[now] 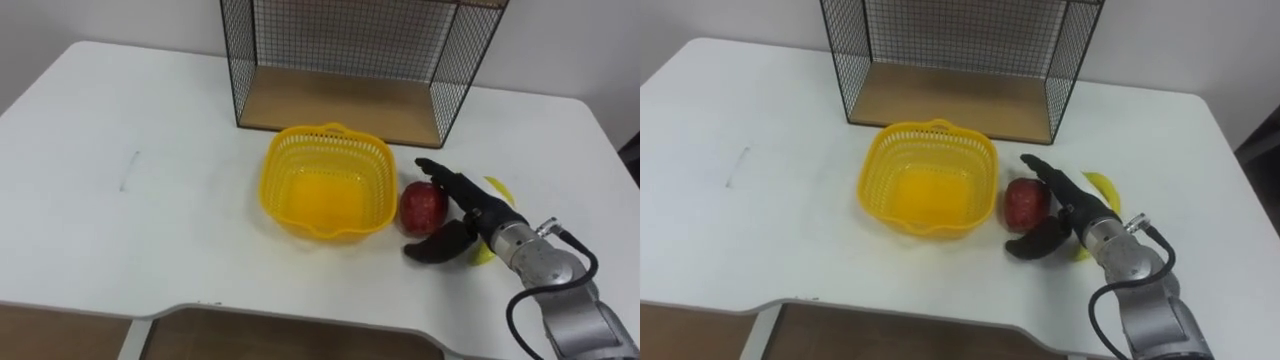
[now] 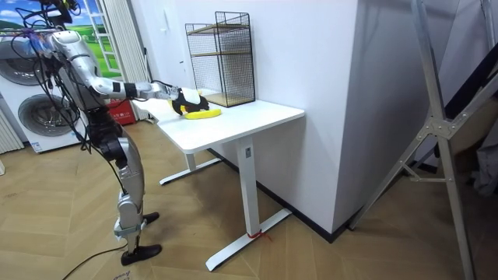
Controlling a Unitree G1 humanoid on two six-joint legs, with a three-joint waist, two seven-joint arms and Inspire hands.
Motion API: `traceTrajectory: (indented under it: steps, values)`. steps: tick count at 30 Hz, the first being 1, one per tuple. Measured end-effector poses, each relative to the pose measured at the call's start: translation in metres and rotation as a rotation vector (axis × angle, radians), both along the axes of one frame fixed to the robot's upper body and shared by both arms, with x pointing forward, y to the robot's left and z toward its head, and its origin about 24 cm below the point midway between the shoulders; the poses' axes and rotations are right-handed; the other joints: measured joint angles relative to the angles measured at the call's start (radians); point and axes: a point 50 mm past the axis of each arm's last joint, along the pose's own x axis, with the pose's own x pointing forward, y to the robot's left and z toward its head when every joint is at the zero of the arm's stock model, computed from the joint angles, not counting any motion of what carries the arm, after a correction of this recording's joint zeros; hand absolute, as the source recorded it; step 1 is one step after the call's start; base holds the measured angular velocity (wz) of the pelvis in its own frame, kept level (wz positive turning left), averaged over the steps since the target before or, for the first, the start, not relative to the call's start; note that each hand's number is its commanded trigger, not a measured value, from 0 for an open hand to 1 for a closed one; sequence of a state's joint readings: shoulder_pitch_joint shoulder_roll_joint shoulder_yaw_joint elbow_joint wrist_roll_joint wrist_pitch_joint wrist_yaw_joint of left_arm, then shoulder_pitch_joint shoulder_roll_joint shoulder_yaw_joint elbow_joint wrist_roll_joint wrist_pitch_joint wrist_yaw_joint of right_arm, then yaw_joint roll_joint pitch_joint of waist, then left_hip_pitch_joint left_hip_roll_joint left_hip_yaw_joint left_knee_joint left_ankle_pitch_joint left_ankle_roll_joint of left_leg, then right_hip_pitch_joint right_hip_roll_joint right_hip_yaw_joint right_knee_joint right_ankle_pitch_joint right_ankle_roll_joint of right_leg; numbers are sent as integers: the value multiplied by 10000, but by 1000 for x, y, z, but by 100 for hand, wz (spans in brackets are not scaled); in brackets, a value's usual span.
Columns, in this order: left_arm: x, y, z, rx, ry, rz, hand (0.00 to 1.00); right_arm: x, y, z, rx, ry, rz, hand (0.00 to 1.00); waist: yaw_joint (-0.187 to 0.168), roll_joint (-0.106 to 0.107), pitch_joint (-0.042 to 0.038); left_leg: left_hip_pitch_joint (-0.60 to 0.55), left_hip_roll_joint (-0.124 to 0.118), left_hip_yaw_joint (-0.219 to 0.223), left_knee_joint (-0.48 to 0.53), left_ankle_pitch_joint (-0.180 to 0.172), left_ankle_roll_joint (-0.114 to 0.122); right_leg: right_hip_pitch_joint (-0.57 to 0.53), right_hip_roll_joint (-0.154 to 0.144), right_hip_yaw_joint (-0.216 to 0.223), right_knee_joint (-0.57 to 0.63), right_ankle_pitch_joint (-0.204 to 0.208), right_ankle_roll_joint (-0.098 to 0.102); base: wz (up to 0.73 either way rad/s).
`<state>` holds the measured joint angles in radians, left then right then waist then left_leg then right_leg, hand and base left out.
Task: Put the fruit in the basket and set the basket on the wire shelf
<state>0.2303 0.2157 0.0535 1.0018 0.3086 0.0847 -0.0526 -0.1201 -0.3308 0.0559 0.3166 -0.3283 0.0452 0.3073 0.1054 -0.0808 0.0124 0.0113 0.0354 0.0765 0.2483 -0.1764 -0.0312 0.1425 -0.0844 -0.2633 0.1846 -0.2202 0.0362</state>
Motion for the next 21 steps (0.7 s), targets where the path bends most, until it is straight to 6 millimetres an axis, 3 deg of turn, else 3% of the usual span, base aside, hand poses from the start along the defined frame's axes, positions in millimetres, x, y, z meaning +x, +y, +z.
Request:
traceTrajectory:
  steps: [10, 11, 12, 13, 21]
  values:
    - [-4, -1, -1, 21, 279, 42, 0, -1, -6, -12, -244, 919, -3, 0, 76, -73, -64, 10, 30, -1, 376, -213, 33, 203, 8, -3, 18, 11, 25, 0]
    - [-4, -1, -1, 20, 279, 42, 0, -1, -6, -12, -245, 936, -11, 7, 79, -75, -64, 12, 30, -1, 381, -213, 33, 203, 8, -2, 18, 14, 29, 0]
    - [-4, -1, -1, 19, 293, 16, 0, 0, -6, -13, -244, 979, -34, 87, 78, -78, -63, 12, 30, -1, 400, -214, 35, 205, 8, -4, 18, 17, 33, 0]
    - [-4, -2, -1, 12, 332, -84, 0, 1, -8, -14, -234, 1069, -93, 100, 70, -79, -61, 8, 30, -3, 415, -217, 39, 214, 8, -1, 19, 18, 35, 0]
    - [-4, -3, -2, -13, 353, -230, 0, 15, -15, -8, -870, 763, -426, 100, 73, -113, -54, 7, 29, -21, 437, -219, 43, 226, 8, -12, 9, 19, 39, 0]
